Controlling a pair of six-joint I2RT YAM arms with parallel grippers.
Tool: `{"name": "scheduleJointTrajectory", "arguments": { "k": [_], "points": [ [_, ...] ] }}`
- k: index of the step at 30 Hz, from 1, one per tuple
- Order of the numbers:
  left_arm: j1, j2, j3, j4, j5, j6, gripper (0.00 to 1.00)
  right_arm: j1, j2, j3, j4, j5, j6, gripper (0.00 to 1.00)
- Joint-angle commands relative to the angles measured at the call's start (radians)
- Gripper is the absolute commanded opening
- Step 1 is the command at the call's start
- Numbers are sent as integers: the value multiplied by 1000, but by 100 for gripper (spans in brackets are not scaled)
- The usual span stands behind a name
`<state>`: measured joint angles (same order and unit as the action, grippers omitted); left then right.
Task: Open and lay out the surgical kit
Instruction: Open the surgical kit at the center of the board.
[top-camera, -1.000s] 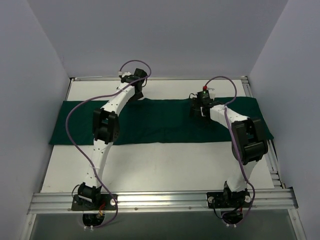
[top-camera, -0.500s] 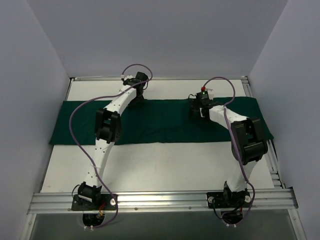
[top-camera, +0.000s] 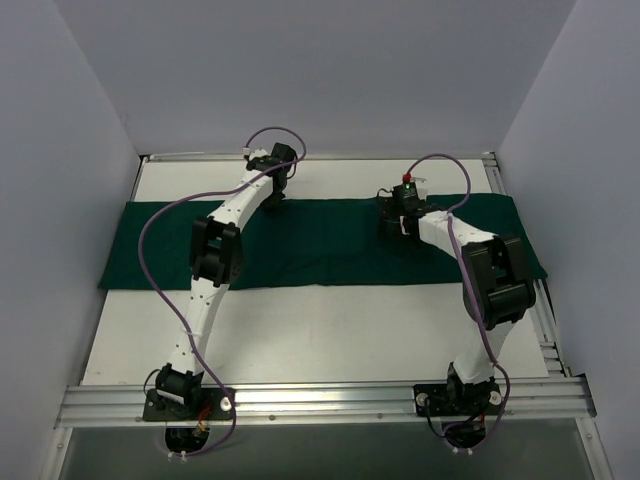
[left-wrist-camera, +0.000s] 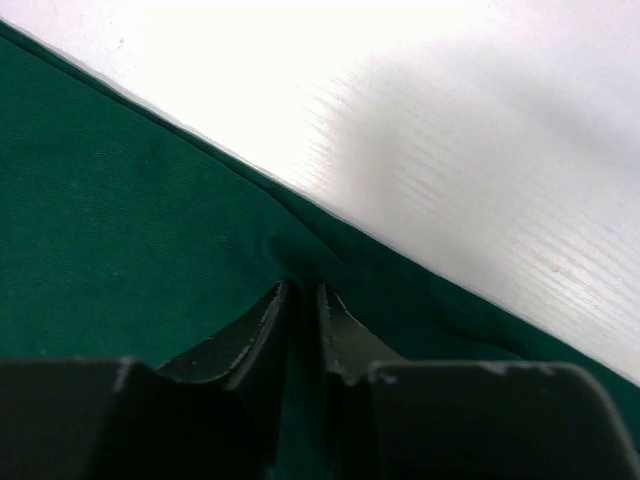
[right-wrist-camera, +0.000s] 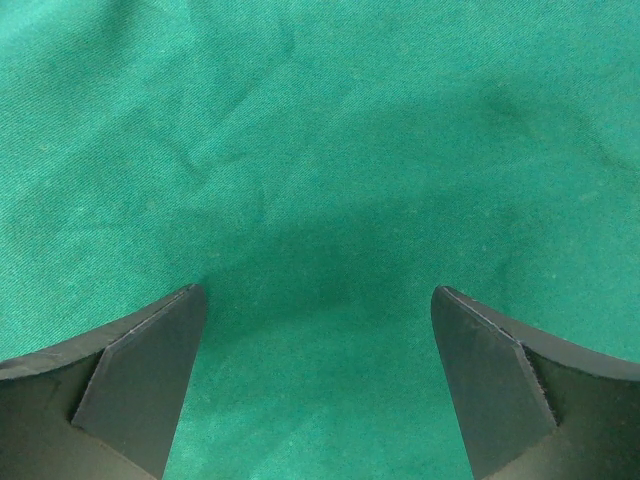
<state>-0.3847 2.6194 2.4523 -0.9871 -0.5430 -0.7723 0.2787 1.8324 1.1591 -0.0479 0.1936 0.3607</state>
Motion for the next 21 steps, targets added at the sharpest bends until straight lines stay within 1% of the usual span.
{"name": "scheduleJointTrajectory", "arguments": {
  "k": [1, 7, 8, 9, 14, 21],
  "points": [
    [-5, -13, 31, 41, -5, 21, 24, 7, -28, -1, -6, 18, -14, 91],
    [-5, -27, 14, 77, 20, 50, 10, 7, -35, 5, -10, 23, -9, 91],
    [-5, -30, 13, 83, 28, 56, 4, 7, -36, 5, -10, 24, -8, 91],
    [-5, -33, 10, 87, 31, 59, 2, 7, -39, 8, -12, 27, -8, 91],
    [-9, -59, -1, 88, 40, 70, 2, 5, -45, 39, -18, 53, 4, 91],
    [-19, -133, -55, 107, 9, 79, 2, -1, 33, 201, -76, 154, 78, 91]
  ]
}}
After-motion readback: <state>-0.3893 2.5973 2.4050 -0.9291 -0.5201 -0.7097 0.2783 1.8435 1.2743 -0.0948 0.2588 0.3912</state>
